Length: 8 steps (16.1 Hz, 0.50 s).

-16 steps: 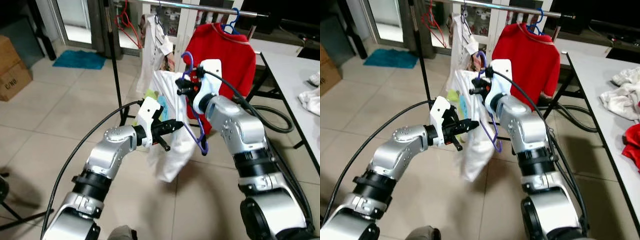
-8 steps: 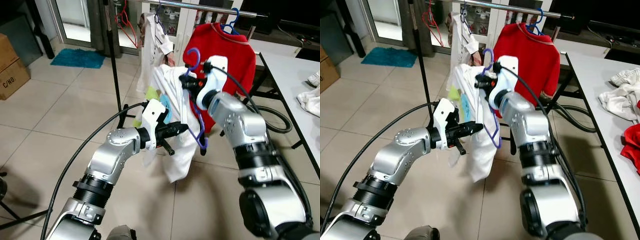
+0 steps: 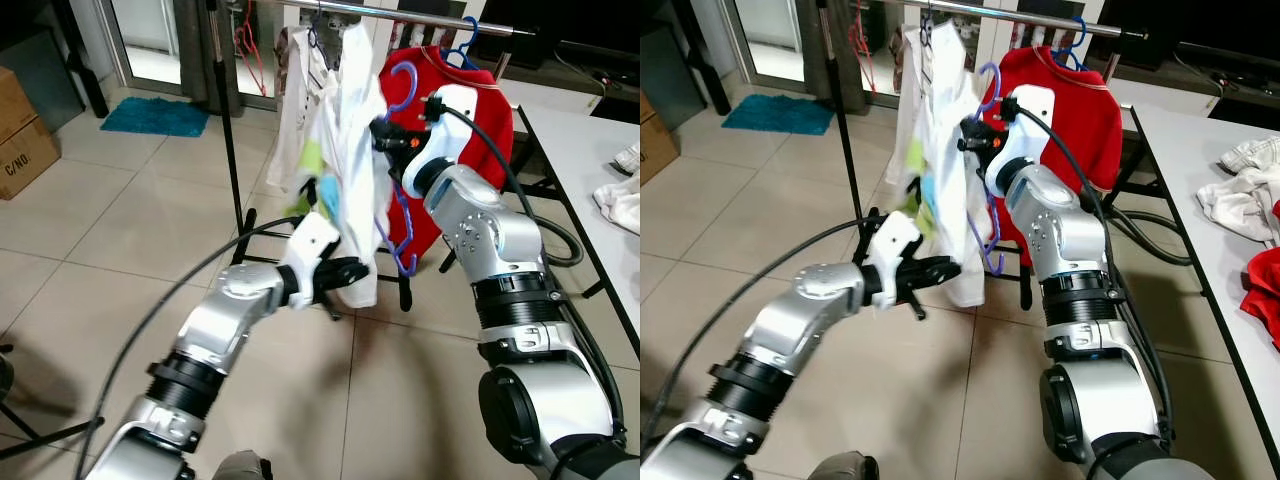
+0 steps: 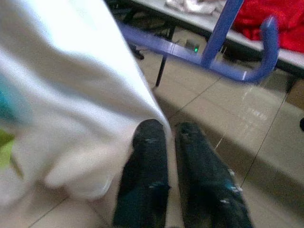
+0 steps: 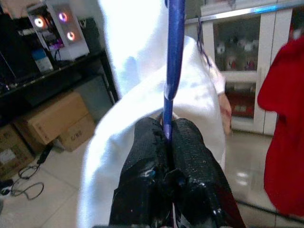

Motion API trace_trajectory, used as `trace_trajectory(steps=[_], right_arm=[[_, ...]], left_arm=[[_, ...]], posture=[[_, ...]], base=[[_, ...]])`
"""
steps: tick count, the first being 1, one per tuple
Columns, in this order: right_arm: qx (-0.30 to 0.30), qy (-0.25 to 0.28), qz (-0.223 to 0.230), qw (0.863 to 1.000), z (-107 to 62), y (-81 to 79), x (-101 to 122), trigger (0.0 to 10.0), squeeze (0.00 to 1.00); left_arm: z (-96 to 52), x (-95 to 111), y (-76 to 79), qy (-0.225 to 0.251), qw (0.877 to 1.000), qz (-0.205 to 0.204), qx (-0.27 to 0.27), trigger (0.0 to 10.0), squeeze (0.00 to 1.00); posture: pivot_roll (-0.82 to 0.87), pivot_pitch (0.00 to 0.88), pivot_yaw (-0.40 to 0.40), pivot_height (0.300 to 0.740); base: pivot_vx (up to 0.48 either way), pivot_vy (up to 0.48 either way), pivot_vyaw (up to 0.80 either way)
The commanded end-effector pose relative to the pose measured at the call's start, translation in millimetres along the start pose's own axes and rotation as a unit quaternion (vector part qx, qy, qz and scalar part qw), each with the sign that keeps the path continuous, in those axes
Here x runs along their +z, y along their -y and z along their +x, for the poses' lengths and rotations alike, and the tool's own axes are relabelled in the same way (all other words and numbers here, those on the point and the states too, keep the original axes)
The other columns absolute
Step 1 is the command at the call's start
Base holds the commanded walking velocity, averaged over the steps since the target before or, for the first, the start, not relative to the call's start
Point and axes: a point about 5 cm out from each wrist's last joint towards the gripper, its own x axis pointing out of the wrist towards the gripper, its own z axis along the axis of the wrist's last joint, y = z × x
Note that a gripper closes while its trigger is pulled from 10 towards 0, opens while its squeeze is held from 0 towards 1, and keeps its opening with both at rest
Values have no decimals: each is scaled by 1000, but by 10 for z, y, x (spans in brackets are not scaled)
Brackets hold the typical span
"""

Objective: Hang hanger

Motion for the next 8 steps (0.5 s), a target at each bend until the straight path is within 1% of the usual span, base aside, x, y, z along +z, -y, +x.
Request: trace_trajectory(steps=[1, 3, 5, 6, 7, 8], right_arm=[[1, 36, -6, 999, -60, 48, 121, 10000, 0], [2, 38, -8, 999, -90, 78, 123, 10000, 0], [10, 39, -15, 999, -147, 105, 129, 10000, 0], [41, 33, -27, 998, -216, 97, 126, 10000, 0], [75, 25, -35, 996, -310, 99, 125, 10000, 0], [98, 21, -37, 994, -397, 132, 137, 10000, 0]], left_arm=[[-16, 88, -18, 4, 1000, 16, -12, 10000, 1000], [-101, 137, -60, 8, 999, 32, -22, 10000, 1000], [-256, 216, -140, 11, 998, 60, -28, 10000, 1000], [-403, 280, -188, 14, 996, 82, -37, 10000, 1000], [-586, 332, -230, 12, 994, 101, -47, 10000, 1000], [-752, 376, -279, 13, 994, 103, -45, 10000, 1000]], posture=[[12, 0, -68, 740], [13, 0, -63, 740], [18, 0, -56, 740], [26, 0, -53, 740], [29, 0, -45, 740], [32, 0, -43, 740]], base=[[0, 0, 0], [0, 0, 0], [0, 0, 0], [0, 0, 0], [0, 0, 0], [0, 0, 0]])
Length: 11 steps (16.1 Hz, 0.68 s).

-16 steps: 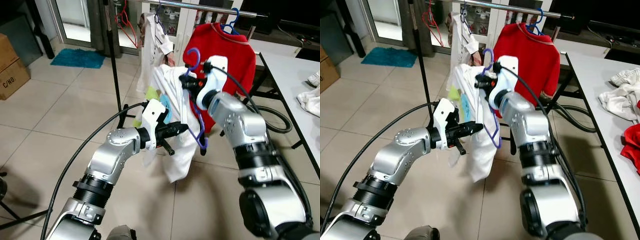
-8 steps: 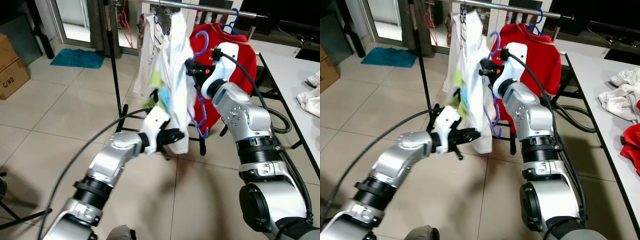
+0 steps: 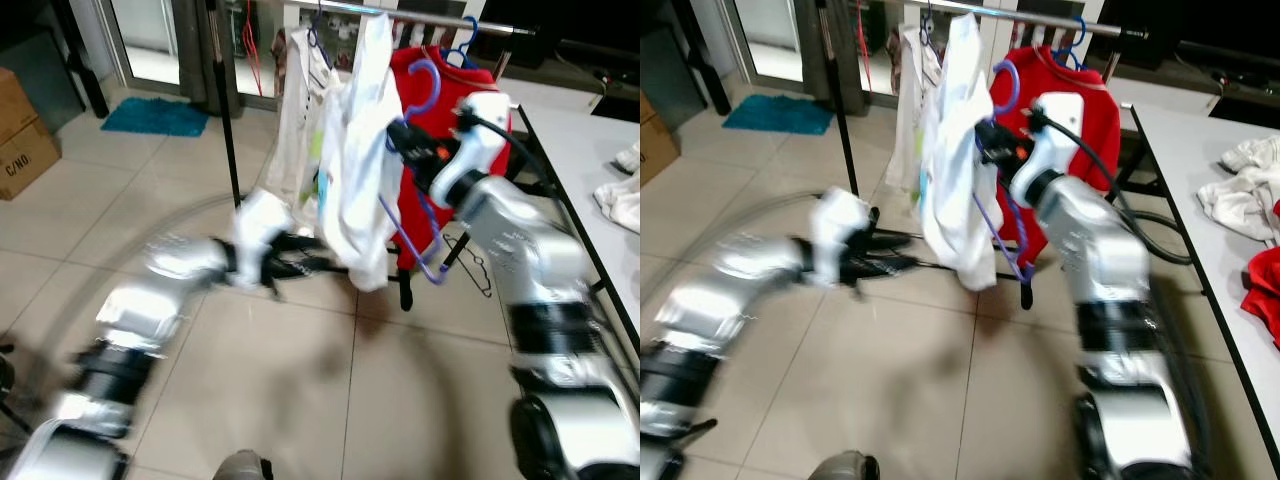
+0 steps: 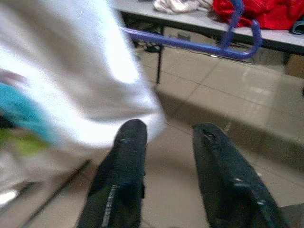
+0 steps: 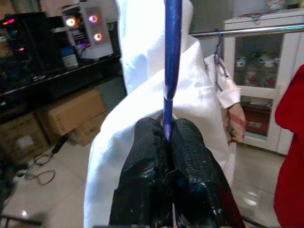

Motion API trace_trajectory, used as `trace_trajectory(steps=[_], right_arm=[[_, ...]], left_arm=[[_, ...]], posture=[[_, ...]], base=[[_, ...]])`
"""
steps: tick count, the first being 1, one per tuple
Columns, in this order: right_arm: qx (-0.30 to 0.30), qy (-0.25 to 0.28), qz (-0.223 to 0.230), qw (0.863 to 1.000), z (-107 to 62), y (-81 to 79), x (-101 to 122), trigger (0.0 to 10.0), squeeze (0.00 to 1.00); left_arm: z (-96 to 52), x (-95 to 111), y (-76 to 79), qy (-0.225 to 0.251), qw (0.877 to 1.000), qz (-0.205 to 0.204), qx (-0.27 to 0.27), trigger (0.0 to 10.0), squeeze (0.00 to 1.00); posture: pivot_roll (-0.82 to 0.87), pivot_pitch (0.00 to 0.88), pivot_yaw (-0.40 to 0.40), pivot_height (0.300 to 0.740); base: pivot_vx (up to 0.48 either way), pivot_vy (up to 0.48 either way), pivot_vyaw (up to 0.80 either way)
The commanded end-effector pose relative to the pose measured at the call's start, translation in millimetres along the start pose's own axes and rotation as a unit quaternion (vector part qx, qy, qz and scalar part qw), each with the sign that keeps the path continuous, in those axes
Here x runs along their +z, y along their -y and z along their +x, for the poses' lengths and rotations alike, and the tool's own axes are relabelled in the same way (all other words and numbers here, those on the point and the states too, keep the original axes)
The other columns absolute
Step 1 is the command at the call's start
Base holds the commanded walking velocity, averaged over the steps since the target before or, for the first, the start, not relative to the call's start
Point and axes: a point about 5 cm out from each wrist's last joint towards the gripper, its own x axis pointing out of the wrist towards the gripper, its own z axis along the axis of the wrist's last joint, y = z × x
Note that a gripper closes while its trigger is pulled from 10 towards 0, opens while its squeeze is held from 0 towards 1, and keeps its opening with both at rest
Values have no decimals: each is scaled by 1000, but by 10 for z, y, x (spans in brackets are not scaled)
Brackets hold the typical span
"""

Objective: Hang hanger

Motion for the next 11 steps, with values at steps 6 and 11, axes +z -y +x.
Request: trace_trajectory(steps=[6, 11], right_arm=[[119, -12, -24, 993, -477, 126, 72, 10000, 0], [219, -16, -12, 975, -757, 100, 124, 10000, 0]], left_arm=[[-917, 407, -341, 40, 996, 42, 72, 10000, 1000], [-1182, 278, -540, 8, 995, 40, 94, 10000, 1000]], posture=[[50, 0, -52, 740], [52, 0, -35, 740]], base=[[0, 0, 0], [0, 0, 0]])
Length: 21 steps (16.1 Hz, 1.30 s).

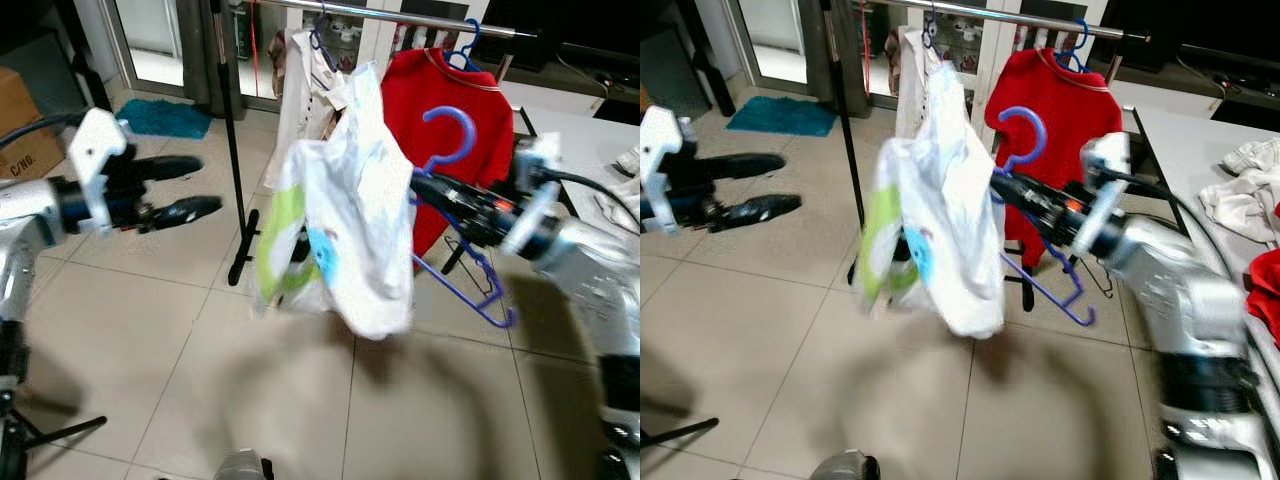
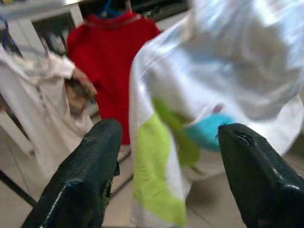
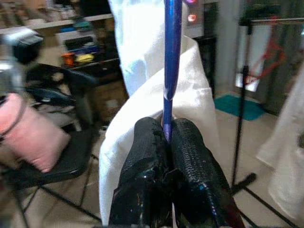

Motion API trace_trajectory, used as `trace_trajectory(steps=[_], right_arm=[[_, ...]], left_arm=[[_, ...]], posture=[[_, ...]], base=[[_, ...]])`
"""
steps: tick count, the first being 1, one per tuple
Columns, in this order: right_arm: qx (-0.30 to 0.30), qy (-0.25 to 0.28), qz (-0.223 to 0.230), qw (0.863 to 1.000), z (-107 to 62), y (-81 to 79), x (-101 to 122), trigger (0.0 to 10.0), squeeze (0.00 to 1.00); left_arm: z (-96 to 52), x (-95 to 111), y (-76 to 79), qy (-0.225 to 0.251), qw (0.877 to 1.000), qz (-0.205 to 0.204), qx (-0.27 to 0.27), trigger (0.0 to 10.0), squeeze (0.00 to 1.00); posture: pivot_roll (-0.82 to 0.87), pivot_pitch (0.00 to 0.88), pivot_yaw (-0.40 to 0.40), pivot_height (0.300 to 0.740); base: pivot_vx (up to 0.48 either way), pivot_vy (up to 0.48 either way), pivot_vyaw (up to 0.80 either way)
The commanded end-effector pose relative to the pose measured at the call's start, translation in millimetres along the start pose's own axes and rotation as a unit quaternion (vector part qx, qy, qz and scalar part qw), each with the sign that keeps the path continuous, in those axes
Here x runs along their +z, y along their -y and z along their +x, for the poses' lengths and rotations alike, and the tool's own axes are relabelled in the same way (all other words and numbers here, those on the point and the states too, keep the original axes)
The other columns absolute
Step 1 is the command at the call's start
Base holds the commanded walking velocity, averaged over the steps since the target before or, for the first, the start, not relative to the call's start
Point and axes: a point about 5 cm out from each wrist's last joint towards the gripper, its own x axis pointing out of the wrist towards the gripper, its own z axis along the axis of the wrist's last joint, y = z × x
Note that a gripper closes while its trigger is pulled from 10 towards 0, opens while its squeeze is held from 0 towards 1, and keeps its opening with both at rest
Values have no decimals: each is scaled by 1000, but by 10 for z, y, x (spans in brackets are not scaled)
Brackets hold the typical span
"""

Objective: Hang hanger

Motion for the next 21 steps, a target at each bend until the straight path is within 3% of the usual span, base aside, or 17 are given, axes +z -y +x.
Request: trace_trajectory(steps=[1, 4, 5, 10, 11, 15, 21], right_arm=[[30, 17, -13, 999, -41, -67, 111, 10000, 0], [72, 17, -8, 997, -127, -156, 158, 10000, 0], [95, 22, -2, 995, -173, -213, 196, 10000, 0], [147, 23, 12, 989, -226, -365, 219, 10000, 0], [151, 25, 15, 988, -225, -391, 215, 10000, 0], [150, 25, 19, 988, -239, -442, 202, 10000, 0], [148, 29, 22, 988, -228, -454, 184, 10000, 0]], left_arm=[[29, 11, -3, 3, 1000, 3, -17, 10000, 1000], [30, -28, -71, 21, 1000, -3, -4, 10000, 992], [54, -47, -70, 29, 999, -15, -26, 10000, 0], [219, -200, -7, 18, 994, -45, -101, 10000, 0], [279, -224, 9, 16, 992, -51, -118, 0, 0], [411, -206, 86, 27, 979, -65, -192, 0, 0], [402, -199, 117, 47, 974, -78, -206, 0, 0]], posture=[[47, 0, -28, 740], [37, 0, -17, 740], [36, 0, -14, 740], [35, 0, -8, 740], [33, 0, -3, 740], [21, 0, 12, 740], [28, 0, 14, 740]], base=[[0, 0, 0], [0, 0, 0], [0, 0, 0], [0, 0, 0], [0, 0, 0], [0, 0, 0], [0, 0, 0]])
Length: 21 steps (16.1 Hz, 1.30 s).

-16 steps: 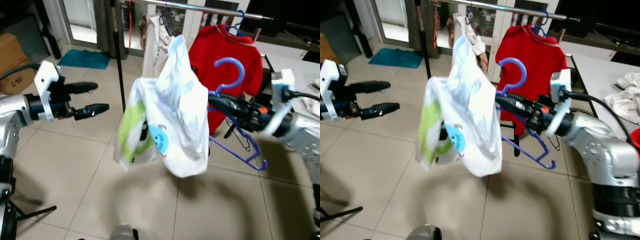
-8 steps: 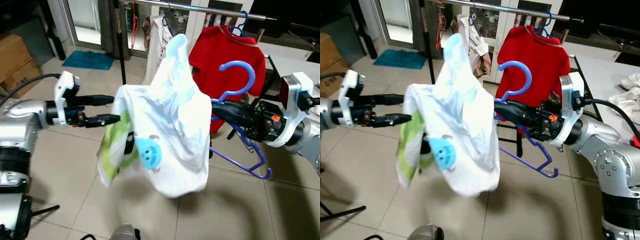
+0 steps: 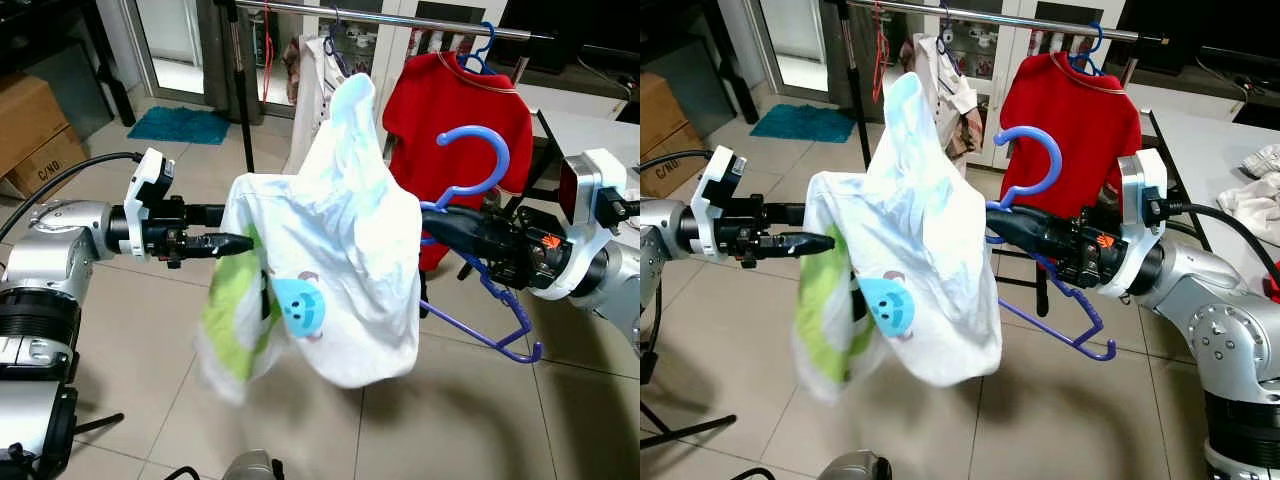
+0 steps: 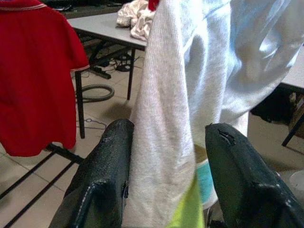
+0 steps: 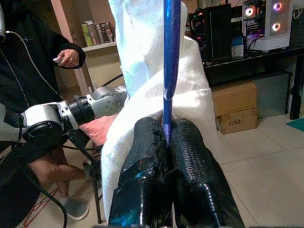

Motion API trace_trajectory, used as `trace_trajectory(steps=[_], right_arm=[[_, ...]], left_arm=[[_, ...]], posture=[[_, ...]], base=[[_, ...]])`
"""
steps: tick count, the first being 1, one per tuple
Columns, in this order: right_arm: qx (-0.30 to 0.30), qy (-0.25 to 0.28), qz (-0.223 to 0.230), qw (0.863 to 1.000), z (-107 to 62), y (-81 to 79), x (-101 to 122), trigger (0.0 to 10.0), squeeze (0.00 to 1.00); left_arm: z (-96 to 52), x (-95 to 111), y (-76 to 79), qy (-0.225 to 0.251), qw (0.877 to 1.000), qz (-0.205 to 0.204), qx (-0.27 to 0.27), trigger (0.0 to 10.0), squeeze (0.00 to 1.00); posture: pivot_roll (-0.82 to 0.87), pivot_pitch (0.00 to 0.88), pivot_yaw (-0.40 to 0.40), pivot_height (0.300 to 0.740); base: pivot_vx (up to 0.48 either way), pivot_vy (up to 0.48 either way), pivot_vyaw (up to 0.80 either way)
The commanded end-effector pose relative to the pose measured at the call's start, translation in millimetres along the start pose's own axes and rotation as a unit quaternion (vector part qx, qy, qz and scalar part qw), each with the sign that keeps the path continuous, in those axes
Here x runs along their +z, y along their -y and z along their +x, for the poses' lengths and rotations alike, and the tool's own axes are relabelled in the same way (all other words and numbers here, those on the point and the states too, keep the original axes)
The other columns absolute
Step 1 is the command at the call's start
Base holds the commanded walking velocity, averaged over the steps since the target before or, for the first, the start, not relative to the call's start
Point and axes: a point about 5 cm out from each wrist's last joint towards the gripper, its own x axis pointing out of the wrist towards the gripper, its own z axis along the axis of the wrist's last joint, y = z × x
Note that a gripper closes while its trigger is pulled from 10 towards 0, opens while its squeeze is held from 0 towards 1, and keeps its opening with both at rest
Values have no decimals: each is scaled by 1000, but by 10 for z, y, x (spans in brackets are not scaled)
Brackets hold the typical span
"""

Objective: Hang hanger

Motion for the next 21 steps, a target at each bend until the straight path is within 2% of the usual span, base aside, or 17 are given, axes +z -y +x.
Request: trace_trajectory(steps=[1, 8, 16, 18, 20, 21], right_arm=[[9, 12, -14, 1000, 1, -46, 70, 10000, 0], [7, 17, -10, 1000, 15, -30, 58, 10000, 0], [6, 27, -11, 1000, 28, -35, 68, 10000, 0], [0, 37, -11, 999, 19, -33, 80, 10000, 0], [-10, 44, -12, 999, -23, -32, 89, 10000, 0], [-11, 45, -12, 999, -28, -32, 91, 10000, 0]], left_arm=[[-34, 76, 23, 9, 1000, 12, -2, 0, 0], [-140, 64, 61, 24, 999, -4, 23, 0, 0], [-124, 72, 9, 37, 998, -5, 46, 0, 0], [-159, 126, -48, 72, 994, 2, 81, 0, 0], [-276, 168, -106, 113, 984, 5, 137, 0, 0], [-290, 168, -111, 116, 983, 5, 143, 0, 0]], posture=[[29, 0, 15, 740], [40, 0, 11, 740], [38, 0, 20, 740], [37, 0, 24, 740], [35, 0, 27, 740], [35, 0, 27, 740]], base=[[0, 0, 0], [0, 0, 0], [0, 0, 0], [0, 0, 0], [0, 0, 0], [0, 0, 0]])
